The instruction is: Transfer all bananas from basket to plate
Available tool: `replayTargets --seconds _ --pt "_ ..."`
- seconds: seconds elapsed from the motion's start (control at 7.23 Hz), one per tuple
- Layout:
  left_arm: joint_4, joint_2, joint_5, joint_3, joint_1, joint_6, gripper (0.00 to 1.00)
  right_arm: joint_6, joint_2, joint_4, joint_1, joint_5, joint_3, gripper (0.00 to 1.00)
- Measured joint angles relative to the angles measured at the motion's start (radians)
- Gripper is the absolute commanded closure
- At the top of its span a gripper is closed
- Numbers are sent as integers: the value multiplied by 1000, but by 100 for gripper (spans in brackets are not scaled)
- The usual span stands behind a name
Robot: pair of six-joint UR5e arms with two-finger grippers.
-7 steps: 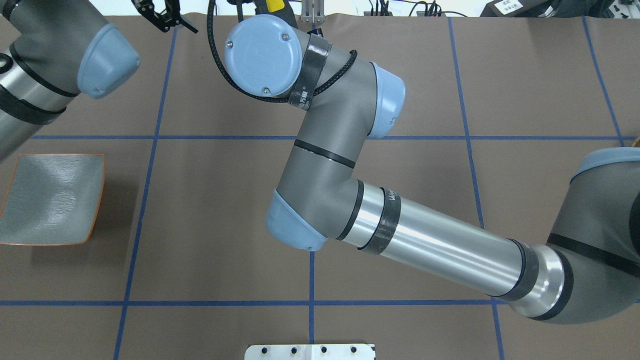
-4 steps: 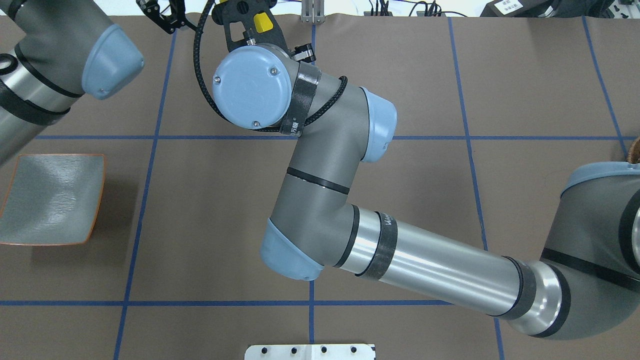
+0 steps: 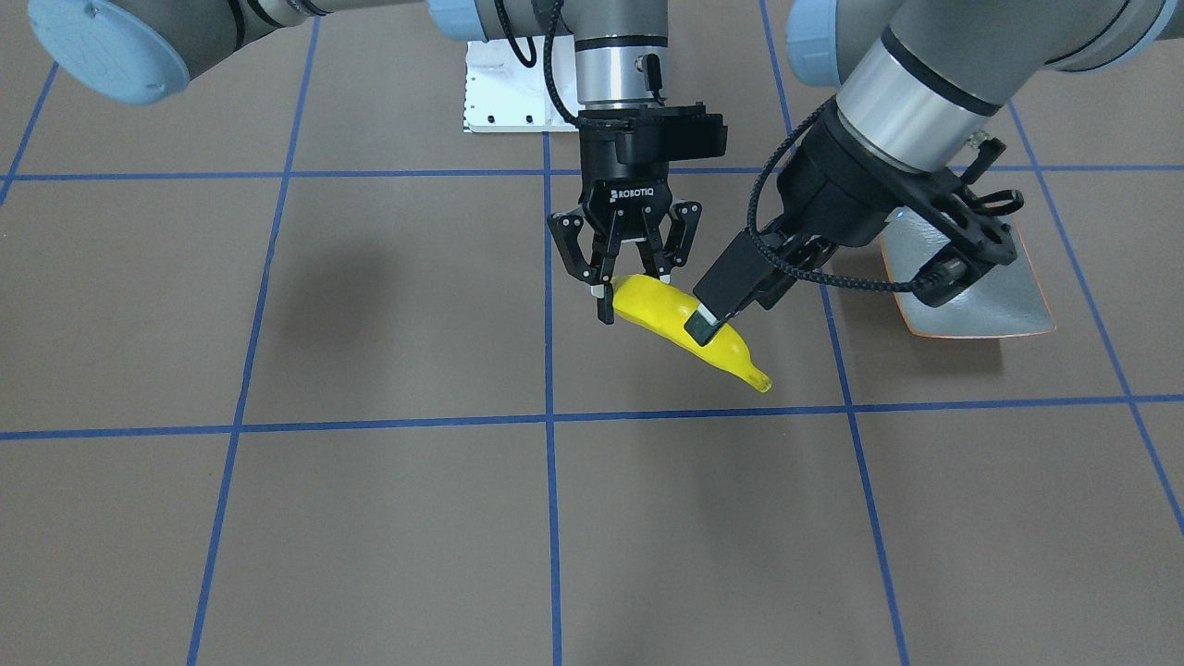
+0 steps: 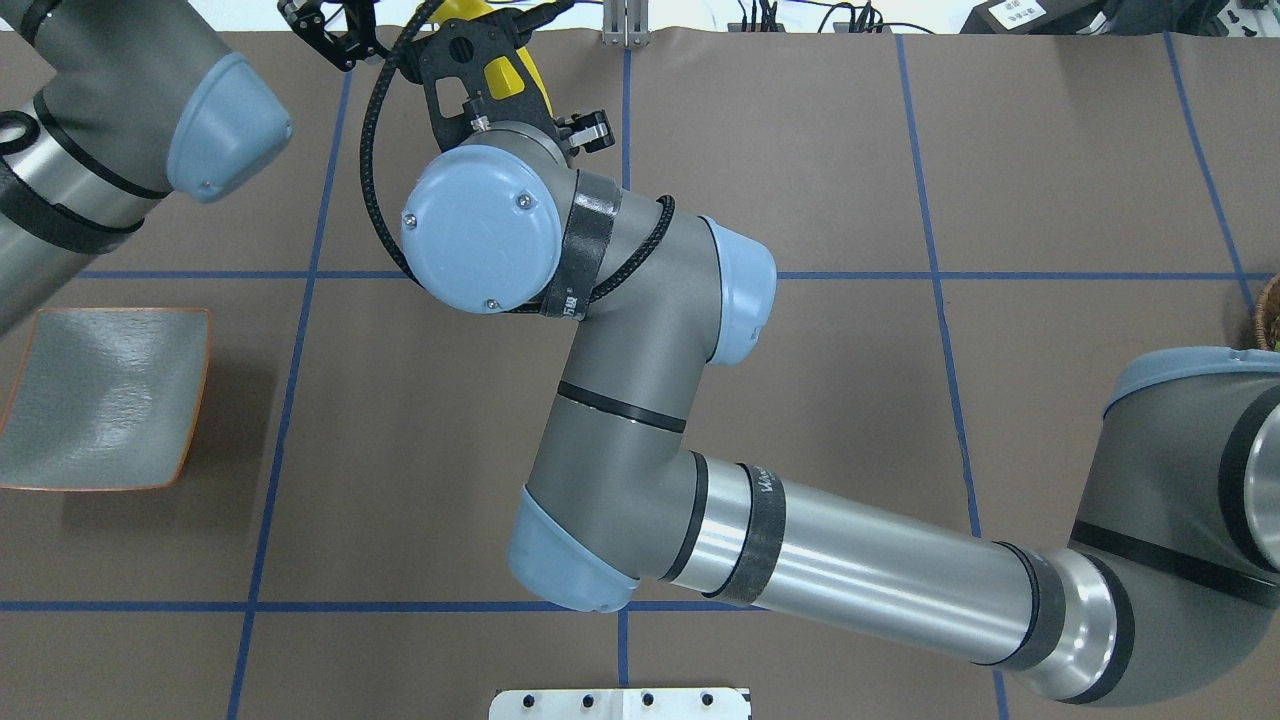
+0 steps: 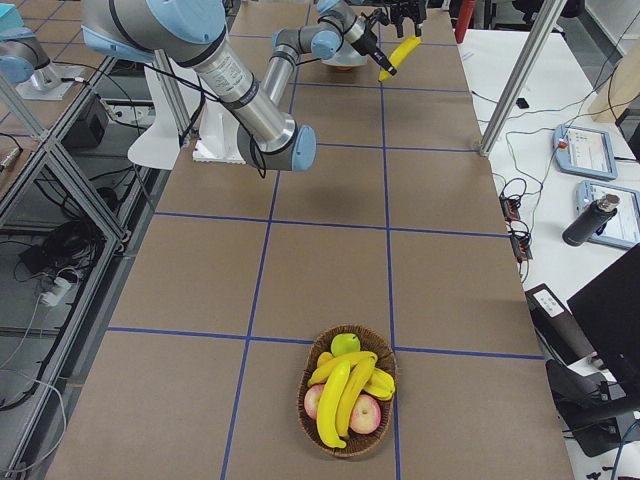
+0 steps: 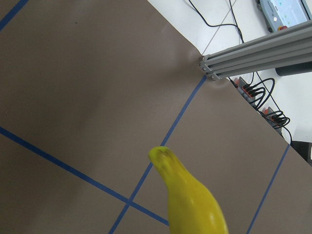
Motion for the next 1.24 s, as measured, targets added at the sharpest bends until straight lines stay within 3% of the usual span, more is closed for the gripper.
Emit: replayTargets --seconds 0.69,0.83,0.97,1.11,1.24 --pt "-9 0 2 -3 6 5 17 0 -2 1 -13 -19 28 100" --pt "-10 -1 2 -4 9 7 24 0 -2 1 -14 -19 29 100" --pt "-11 -1 3 -4 10 8 40 0 -2 1 -14 -19 30 100" --pt "-11 -1 3 -5 12 8 61 0 -2 2 -14 -19 31 100" --pt "-12 -1 3 -5 14 9 89 -1 -2 3 -14 -19 35 100"
